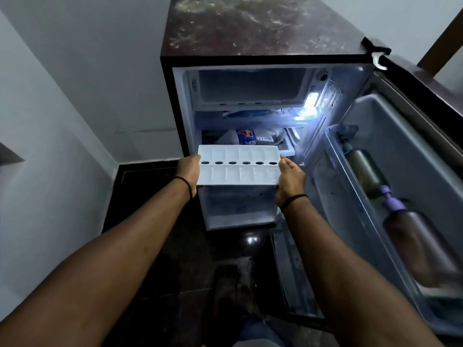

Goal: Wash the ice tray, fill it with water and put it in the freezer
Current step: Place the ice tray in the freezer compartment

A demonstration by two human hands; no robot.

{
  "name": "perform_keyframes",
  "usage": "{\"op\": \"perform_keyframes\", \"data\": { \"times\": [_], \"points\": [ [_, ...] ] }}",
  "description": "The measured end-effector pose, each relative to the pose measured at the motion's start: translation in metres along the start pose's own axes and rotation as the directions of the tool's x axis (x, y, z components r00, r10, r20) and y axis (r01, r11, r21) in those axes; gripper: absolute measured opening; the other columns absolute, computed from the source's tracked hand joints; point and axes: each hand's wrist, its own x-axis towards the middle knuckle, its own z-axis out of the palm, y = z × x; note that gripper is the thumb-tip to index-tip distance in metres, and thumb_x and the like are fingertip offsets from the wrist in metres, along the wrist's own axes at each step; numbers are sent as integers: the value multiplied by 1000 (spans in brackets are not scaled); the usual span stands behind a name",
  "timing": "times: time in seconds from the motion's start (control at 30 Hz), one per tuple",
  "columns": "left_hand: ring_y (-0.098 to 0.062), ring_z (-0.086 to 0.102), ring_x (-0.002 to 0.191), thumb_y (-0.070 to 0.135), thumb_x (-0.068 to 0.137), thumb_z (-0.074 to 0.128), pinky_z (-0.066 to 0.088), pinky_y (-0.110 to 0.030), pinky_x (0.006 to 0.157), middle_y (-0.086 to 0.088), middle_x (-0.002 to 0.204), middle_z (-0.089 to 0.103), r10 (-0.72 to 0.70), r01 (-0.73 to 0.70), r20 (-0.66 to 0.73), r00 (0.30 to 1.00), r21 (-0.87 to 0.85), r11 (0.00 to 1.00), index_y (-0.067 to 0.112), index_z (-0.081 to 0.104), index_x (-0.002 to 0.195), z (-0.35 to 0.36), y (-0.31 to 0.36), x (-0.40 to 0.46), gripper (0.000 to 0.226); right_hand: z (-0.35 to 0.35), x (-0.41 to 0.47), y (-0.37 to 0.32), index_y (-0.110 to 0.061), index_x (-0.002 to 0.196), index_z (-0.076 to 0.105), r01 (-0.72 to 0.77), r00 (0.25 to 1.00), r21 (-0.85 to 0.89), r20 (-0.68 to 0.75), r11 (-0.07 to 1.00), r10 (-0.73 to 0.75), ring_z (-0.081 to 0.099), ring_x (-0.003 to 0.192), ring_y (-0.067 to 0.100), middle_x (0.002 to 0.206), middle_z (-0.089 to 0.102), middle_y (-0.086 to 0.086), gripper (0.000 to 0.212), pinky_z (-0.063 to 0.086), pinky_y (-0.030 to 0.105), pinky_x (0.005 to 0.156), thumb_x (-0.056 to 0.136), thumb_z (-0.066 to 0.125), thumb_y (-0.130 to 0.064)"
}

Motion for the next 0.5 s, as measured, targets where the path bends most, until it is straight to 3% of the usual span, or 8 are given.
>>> {"op": "perform_keyframes", "data": {
  "times": [0.13, 0.23, 0.3, 0.37, 0.43, 0.5],
  "points": [
    [-20, 59, 61, 15, 94, 47, 51, -26, 45, -6, 80, 59, 31, -31, -38, 999, 0, 1000, 8, 59, 97, 26, 27, 26, 14, 19, 43, -21, -10, 103, 65, -1, 999, 13, 38, 1000, 1, 61, 82, 23, 88, 65, 6, 18, 55, 34, 75, 99, 49, -5],
    [-20, 59, 60, 16, 92, 48, 52, -27, 48, -4, 78, 60, 41, -39, -74, 996, 27, 999, 15, 59, 83, 45, 48, 47, 15, 35, 75, -35, -13, 100, 67, 2, 999, -7, 49, 1000, -1, 62, 84, 23, 90, 66, 5, 20, 55, 33, 75, 99, 48, -6],
    [-25, 60, 68, 17, 92, 48, 54, -35, 60, -7, 85, 62, 46, -45, -86, 995, 22, 999, 18, 60, 84, 58, 63, 60, 14, 46, 96, -45, -7, 114, 67, -4, 999, -18, 36, 1000, 4, 64, 102, 28, 108, 68, 9, 23, 52, 43, 97, 99, 49, -7],
    [-26, 60, 76, 17, 94, 47, 53, -40, 70, -10, 89, 61, 63, -60, -99, 993, 31, 998, 17, 59, 87, 69, 75, 76, 14, 58, 119, -53, -3, 123, 65, -14, 1000, -24, 9, 1000, 14, 61, 117, 32, 123, 66, 12, 29, 45, 48, 107, 98, 52, -8],
    [-25, 57, 71, 18, 95, 46, 49, -33, 65, -9, 81, 60, 94, -87, -102, 990, 74, 994, 15, 60, 82, 78, 88, 90, 19, 68, 137, -64, -3, 117, 67, -32, 999, 9, 45, 999, 31, 63, 107, 31, 116, 67, 10, 25, 50, 43, 97, 96, 55, -8],
    [-23, 56, 72, 21, 98, 44, 45, -27, 62, -7, 84, 60, 135, -122, -108, 985, 127, 984, 11, 63, 88, 88, 100, 107, 23, 82, 153, -76, -12, 97, 68, -69, 996, -12, 51, 998, 69, 54, 84, 27, 93, 61, 9, 13, 44, 37, 70, 93, 56, -11]
  ]
}}
